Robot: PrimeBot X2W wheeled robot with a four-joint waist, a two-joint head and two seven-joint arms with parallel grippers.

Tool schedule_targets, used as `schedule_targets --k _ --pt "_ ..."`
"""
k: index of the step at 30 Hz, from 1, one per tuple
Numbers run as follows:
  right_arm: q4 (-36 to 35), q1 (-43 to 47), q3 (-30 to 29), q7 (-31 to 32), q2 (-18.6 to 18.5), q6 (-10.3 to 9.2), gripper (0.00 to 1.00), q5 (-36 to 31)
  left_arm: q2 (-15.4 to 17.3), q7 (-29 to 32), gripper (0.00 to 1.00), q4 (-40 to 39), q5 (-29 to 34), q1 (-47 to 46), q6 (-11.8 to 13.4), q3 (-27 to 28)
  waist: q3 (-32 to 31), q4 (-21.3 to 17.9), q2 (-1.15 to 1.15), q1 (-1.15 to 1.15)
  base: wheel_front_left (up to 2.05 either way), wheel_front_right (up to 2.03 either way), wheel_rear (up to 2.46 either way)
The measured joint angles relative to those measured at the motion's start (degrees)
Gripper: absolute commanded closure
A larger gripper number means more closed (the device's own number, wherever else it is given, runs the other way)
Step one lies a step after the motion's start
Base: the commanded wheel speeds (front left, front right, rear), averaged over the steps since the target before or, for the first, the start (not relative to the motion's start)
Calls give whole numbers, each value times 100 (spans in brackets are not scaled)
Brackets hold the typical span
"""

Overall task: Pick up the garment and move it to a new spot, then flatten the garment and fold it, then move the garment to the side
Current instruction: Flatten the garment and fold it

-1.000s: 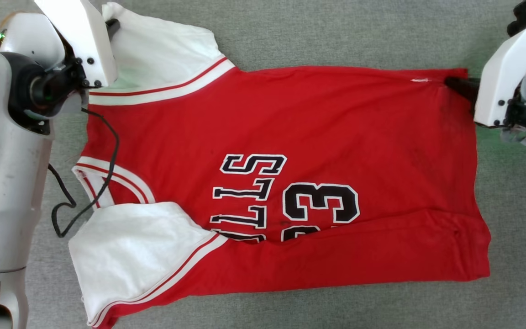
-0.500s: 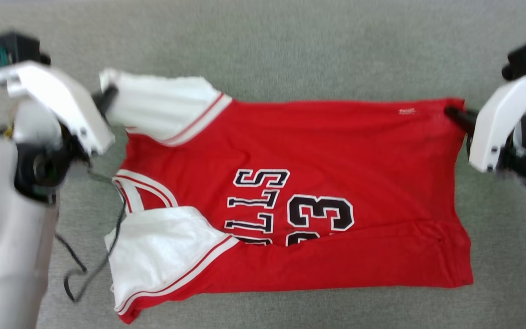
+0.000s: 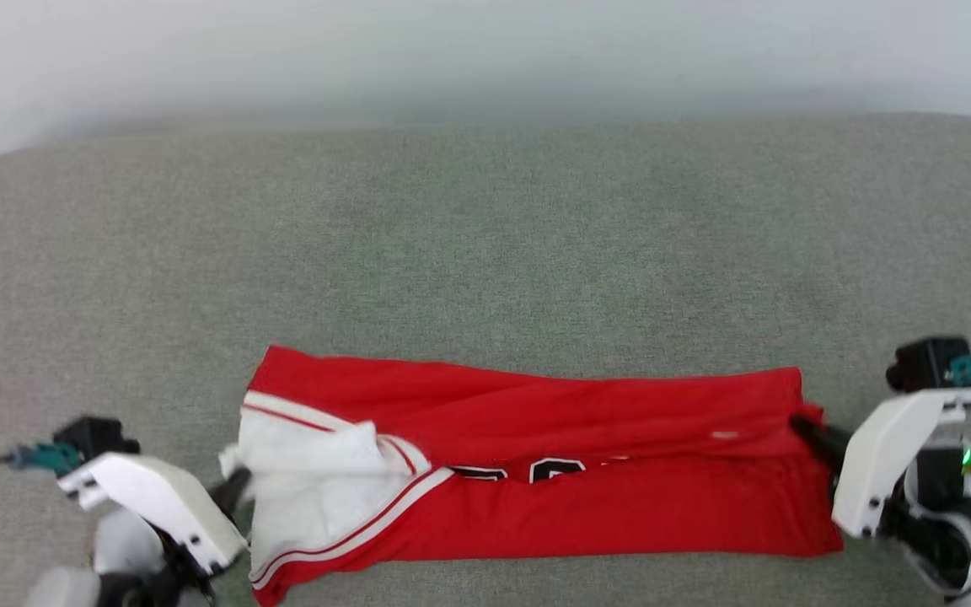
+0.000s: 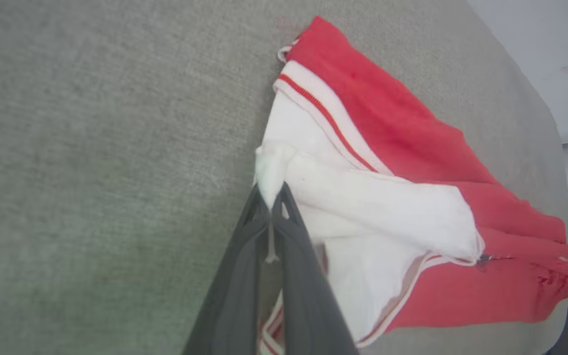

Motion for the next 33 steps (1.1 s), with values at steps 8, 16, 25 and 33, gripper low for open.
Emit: schedule_targets --k 8,16,25,33 --pt "207 630 -130 -573 339 -1 0 -69 -383 -394 0 208 -11 448 70 -66 -45 -56 0 0 0 0 0" --pt "-330 931 -191 -1738 465 -1 0 -42 -530 -1640 0 -104 890 443 -8 -396 -258 -167 0 0 0 0 0" --pt "-928 977 -985 -1218 162 -1 0 -141 -700 -2891 0 -882 2065 118 187 -878 -369 -236 0 0 0 0 0" --pt "-803 956 -1537 42 65 -1 0 -307 -867 -3775 0 -1411 2940 149 501 -1279 -385 -38 0 0 0 0 0"
